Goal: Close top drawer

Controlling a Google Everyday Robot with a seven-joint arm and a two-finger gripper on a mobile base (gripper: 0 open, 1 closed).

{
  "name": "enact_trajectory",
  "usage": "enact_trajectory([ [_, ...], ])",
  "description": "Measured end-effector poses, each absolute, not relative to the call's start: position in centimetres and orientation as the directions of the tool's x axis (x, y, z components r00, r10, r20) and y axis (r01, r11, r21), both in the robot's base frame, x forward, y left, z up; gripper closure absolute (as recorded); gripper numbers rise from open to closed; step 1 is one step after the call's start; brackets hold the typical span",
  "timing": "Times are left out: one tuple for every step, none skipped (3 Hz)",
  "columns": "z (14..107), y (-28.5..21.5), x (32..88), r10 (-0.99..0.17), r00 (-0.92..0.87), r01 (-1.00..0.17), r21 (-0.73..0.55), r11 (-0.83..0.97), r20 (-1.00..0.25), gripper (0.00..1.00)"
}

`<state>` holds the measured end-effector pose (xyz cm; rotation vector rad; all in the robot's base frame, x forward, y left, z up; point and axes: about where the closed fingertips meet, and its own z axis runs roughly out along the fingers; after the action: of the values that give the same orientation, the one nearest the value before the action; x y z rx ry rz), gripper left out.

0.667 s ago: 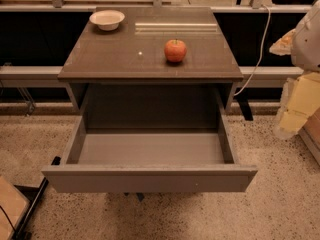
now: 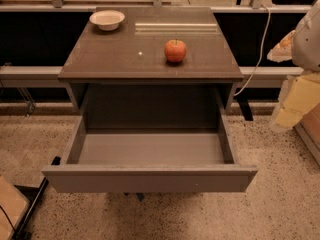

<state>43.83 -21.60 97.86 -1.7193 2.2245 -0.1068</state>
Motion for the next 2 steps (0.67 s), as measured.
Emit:
enact_trajectory([
  [96.12,-22.29,43.42,-0.943,-0.214,-0.93,-0.242,0.276,-0.253,0.41],
  [96.29,-22.21,43.34,-0.943,-0.211,-0.929,-0.248,0.275,-0.256,0.65],
])
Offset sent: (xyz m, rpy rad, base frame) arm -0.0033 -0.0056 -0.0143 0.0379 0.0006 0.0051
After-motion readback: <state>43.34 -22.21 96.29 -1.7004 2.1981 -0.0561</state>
